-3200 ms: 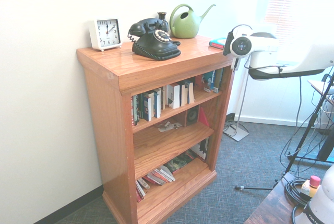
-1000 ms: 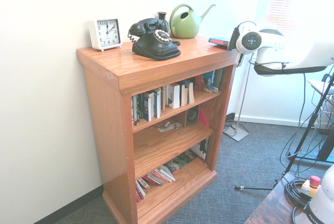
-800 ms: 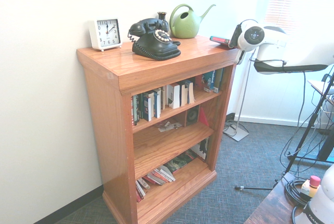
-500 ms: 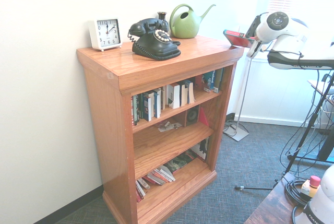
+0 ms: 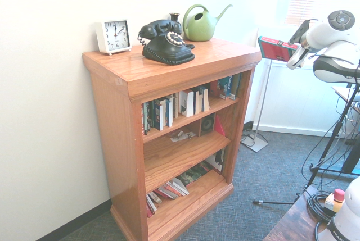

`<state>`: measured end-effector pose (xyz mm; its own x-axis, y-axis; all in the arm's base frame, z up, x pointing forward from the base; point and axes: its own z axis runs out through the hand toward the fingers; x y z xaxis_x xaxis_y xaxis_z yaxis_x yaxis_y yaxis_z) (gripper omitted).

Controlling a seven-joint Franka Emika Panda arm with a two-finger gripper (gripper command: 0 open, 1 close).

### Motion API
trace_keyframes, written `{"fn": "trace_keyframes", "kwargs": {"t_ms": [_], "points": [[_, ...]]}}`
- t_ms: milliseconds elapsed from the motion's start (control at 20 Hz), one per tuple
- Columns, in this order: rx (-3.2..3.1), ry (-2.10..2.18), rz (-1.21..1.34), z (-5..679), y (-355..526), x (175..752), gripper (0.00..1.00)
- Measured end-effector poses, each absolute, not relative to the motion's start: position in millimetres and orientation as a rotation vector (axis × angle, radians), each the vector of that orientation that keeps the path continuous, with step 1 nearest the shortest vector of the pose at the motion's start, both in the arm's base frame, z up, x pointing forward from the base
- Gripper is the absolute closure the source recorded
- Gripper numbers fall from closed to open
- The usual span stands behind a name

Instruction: Organize the shelf

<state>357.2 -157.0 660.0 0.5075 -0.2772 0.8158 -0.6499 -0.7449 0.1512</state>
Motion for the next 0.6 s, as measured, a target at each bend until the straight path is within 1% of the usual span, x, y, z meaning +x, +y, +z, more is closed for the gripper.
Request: {"fn": "trace_keyframes", "kwargs": {"t_ms": [300, 600], "points": [[2.449, -0.843, 1.092, 603, -146, 350, 1.00], [2.572, -0.820, 1.027, 535, -113, 377, 1.00]]}}
